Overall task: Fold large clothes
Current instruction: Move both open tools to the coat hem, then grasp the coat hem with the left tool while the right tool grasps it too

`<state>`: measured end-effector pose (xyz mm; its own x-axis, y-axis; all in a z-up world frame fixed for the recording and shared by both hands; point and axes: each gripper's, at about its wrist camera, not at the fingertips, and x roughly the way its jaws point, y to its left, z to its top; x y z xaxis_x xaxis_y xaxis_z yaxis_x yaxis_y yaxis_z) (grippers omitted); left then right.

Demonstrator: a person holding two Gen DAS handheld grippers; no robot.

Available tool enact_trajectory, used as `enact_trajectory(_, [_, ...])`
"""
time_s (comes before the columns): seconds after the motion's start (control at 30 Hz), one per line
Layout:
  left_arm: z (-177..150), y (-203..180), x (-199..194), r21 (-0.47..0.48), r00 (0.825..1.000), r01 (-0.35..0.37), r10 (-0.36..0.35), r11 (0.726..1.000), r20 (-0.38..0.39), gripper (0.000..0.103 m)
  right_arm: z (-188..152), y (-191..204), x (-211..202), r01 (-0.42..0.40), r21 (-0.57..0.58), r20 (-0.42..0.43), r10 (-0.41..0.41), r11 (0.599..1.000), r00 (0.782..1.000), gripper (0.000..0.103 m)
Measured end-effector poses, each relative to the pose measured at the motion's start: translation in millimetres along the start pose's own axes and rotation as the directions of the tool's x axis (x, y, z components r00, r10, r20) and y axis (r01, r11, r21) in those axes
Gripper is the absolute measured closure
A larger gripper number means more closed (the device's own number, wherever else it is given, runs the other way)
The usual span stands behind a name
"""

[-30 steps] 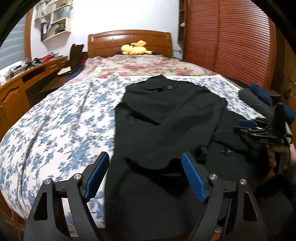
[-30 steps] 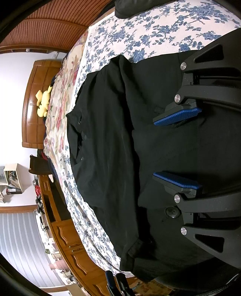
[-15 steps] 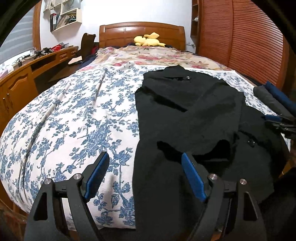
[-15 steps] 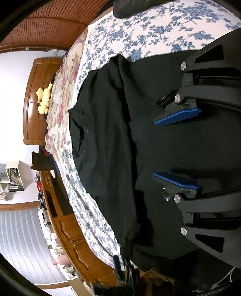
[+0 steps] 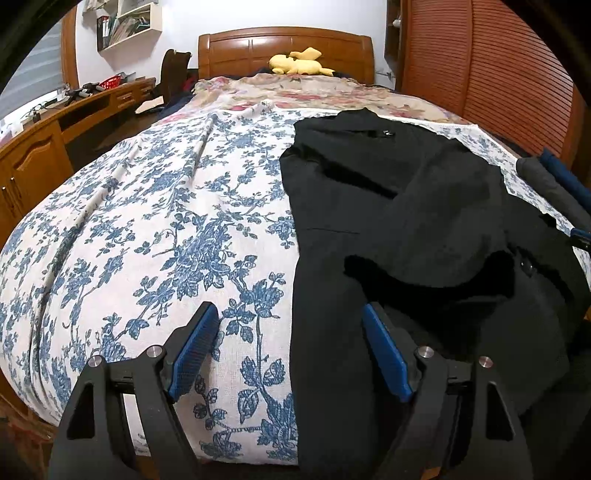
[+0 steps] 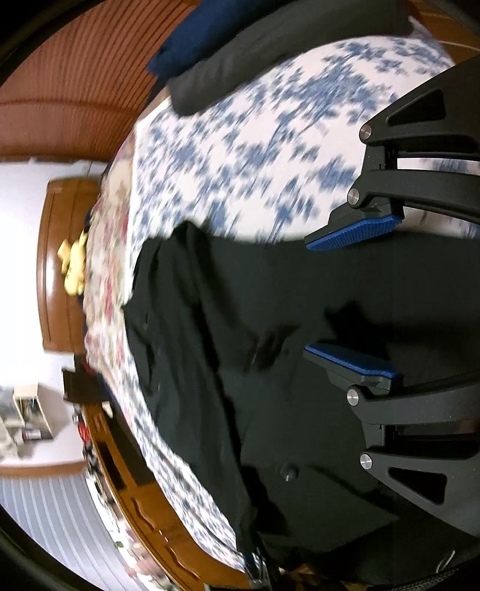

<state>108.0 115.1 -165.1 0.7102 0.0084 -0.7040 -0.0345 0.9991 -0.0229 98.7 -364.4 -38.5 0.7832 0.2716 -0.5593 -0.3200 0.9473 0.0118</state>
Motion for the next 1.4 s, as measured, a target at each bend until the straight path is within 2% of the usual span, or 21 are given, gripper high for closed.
enact_trajectory(0.13, [1, 1, 3, -0.001, 1.000, 0.005, -0.005, 1.000, -0.013, 0.020, -4, -8, 4, 0.040, 0.025, -0.032, -0.039, 0.999, 0.999, 0.049])
enact_trajectory(0.3, [3, 0, 6, 0.006, 1.000, 0.005, -0.005, 1.000, -0.022, 0.019, -13, -10, 12, 0.025, 0.036, -0.095, -0.022, 0.999, 0.995, 0.049])
enact_trajectory(0.6, [-2, 6, -7, 0.003, 0.999, 0.032, -0.032, 0.999, -0.023, 0.021, -23, -5, 6, -0.060, 0.009, -0.122, 0.060, 0.998, 0.991, 0.049])
enact_trajectory(0.63, [-3, 7, -9, 0.002, 0.999, 0.036, -0.036, 0.999, -0.020, 0.030, -24, -4, 4, -0.071, 0.007, -0.122, 0.071, 0.997, 0.990, 0.050])
enact_trajectory(0.67, [-3, 7, -12, 0.002, 0.999, 0.044, -0.044, 0.999, -0.020, 0.036, -24, -2, 3, -0.085, 0.005, -0.120, 0.085, 0.996, 0.989, 0.053])
enact_trajectory(0.7, [-4, 8, -14, 0.002, 0.998, 0.051, -0.051, 0.999, -0.024, 0.047, -24, 0, 1, -0.100, 0.003, -0.120, 0.100, 0.995, 0.988, 0.061])
enact_trajectory(0.73, [-5, 10, -17, -0.001, 0.998, 0.065, -0.065, 0.998, -0.025, 0.056, -24, 3, 0, -0.115, -0.003, -0.120, 0.114, 0.993, 0.986, 0.062])
enact_trajectory(0.8, [-8, 11, -23, 0.000, 0.995, 0.094, -0.094, 0.996, -0.032, 0.064, -24, 7, -3, -0.124, -0.018, -0.117, 0.121, 0.992, 0.986, 0.064])
enact_trajectory(0.83, [-10, 12, -25, 0.001, 0.994, 0.099, -0.099, 0.995, -0.034, 0.067, -24, 9, -3, -0.126, -0.025, -0.117, 0.122, 0.992, 0.986, 0.065])
enact_trajectory(1.17, [-29, 15, -35, -0.010, 0.988, 0.135, -0.135, 0.991, -0.070, 0.067, -26, 12, 4, -0.130, -0.005, -0.143, 0.128, 0.992, 0.981, 0.065])
enact_trajectory(1.2, [-31, 14, -36, -0.006, 0.987, 0.147, -0.147, 0.989, -0.071, 0.069, -26, 11, 5, -0.137, 0.002, -0.144, 0.136, 0.991, 0.980, 0.065])
enact_trajectory(1.23, [-33, 11, -37, 0.002, 0.983, 0.167, -0.166, 0.986, -0.072, 0.079, -25, 13, 4, -0.148, 0.011, -0.143, 0.148, 0.989, 0.979, 0.065])
enact_trajectory(1.27, [-34, 7, -37, 0.009, 0.980, 0.185, -0.184, 0.983, -0.078, 0.082, -24, 13, 5, -0.161, 0.017, -0.141, 0.161, 0.987, 0.977, 0.068])
enact_trajectory(1.3, [-34, 5, -37, 0.015, 0.980, 0.183, -0.181, 0.983, -0.079, 0.082, -22, 14, 5, -0.167, 0.015, -0.138, 0.167, 0.986, 0.976, 0.077])
enact_trajectory(1.33, [-33, 3, -37, 0.024, 0.982, 0.175, -0.173, 0.984, -0.080, 0.088, -21, 15, 5, -0.170, 0.010, -0.137, 0.170, 0.985, 0.976, 0.087])
enact_trajectory(1.4, [-30, 2, -40, 0.024, 0.979, 0.190, -0.188, 0.981, -0.079, 0.097, -17, 17, 5, -0.186, 0.006, -0.120, 0.185, 0.983, 0.975, 0.095])
